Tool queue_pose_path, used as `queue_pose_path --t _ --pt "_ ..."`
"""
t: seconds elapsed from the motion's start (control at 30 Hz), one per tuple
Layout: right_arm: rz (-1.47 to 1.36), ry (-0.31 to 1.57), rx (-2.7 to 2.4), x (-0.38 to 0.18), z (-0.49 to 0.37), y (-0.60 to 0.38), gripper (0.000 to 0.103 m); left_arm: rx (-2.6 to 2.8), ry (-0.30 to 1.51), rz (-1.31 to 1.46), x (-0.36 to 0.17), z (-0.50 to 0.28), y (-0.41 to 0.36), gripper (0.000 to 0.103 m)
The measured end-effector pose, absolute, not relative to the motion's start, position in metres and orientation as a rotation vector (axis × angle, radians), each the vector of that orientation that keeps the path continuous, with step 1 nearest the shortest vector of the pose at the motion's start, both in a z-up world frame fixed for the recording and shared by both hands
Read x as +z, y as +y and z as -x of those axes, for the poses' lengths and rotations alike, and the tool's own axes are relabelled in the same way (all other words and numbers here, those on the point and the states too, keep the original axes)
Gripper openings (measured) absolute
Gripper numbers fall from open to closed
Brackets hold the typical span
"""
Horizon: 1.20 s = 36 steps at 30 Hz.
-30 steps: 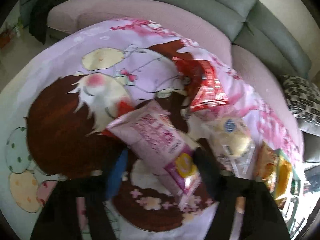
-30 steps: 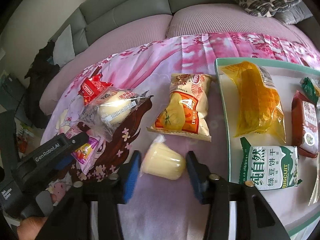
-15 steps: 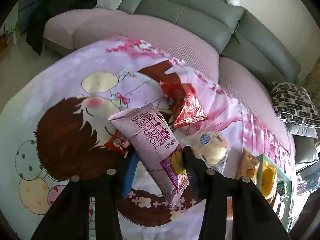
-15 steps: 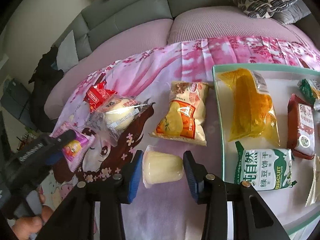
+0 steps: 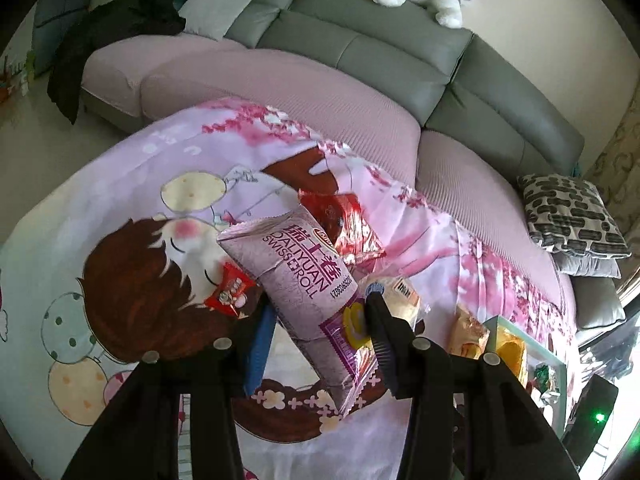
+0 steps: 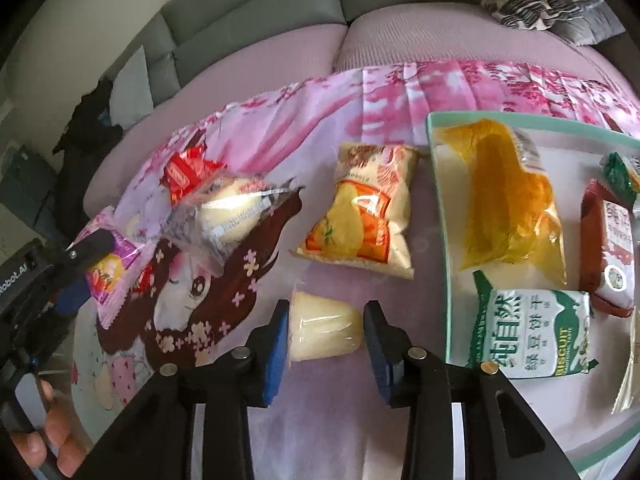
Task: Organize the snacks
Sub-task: 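Lift the pudding cup with the right tool while the left tool lifts the pink bag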
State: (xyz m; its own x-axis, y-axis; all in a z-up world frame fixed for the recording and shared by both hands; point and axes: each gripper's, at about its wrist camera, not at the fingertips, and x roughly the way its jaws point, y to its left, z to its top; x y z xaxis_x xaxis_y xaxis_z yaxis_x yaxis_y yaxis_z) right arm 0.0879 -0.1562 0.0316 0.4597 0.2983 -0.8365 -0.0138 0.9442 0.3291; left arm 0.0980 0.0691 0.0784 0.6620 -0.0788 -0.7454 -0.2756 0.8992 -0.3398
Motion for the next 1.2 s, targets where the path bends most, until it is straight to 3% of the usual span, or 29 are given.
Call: queue_pose_path --t 0.83,1.2 --pt "-0.009 1.078 0.134 0.026 -0.090 -0.120 0.045 0.125 0.922 0.461 0.058 -0.105 0.067 0.048" --pt "-0.120 1.068 0.178 0.032 -0.091 -0.137 0.040 0.132 0.889 0.440 0.069 -0.102 0.064 0.048"
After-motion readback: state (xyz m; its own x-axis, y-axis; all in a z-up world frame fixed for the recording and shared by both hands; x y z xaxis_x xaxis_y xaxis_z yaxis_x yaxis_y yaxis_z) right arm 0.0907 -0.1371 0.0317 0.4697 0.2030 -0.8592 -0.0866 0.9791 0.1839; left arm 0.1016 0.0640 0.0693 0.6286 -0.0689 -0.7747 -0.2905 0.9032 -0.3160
